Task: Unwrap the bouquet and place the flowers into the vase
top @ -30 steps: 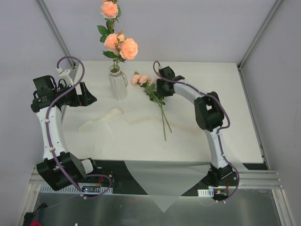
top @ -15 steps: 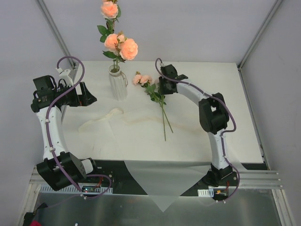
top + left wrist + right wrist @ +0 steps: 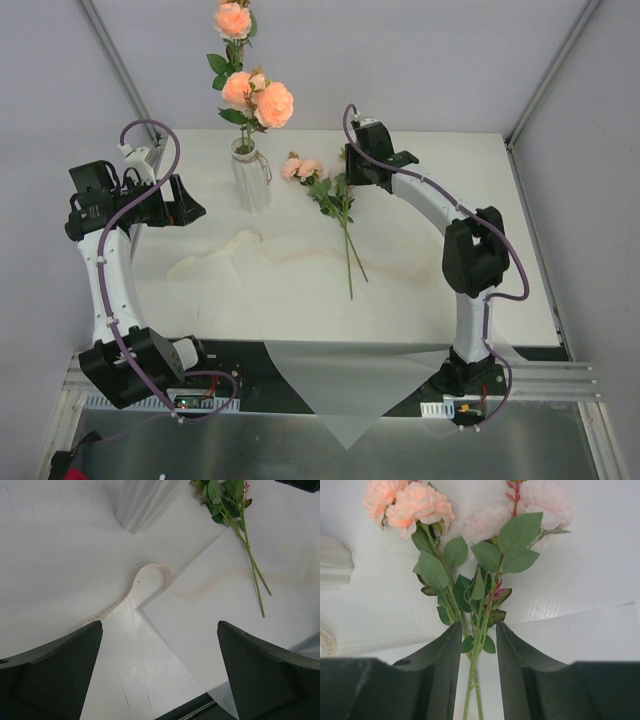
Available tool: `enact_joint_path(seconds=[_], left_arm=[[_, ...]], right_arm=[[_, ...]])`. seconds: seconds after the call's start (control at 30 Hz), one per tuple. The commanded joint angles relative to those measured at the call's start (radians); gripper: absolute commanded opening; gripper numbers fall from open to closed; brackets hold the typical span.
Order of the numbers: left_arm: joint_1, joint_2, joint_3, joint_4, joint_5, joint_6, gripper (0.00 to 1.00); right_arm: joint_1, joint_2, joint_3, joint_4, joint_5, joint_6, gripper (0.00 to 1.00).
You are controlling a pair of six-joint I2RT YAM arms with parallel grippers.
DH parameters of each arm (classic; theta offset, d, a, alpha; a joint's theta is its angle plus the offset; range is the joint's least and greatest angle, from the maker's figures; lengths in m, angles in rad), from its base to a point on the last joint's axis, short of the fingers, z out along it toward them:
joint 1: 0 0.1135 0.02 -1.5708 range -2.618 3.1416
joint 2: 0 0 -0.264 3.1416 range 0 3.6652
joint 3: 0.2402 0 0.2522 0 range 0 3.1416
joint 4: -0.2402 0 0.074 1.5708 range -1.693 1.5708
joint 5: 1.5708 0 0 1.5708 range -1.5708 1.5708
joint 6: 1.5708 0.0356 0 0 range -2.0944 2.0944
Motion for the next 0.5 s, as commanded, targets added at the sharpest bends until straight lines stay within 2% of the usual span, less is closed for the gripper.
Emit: enact_joint_path(seconds=[0.0, 0.47], left_arm=[[0.006, -0.015, 0.009, -0.012, 0.021, 0.011, 0.99], [0.006, 0.014, 0.031, -0.013, 0.007, 0.017, 0.99]], right_arm=[[0.025, 0.076, 0.022, -0.038, 0.008, -0.006, 0.37], [0.022, 0.305, 0.272, -0.129, 0.032, -0.007, 0.33]])
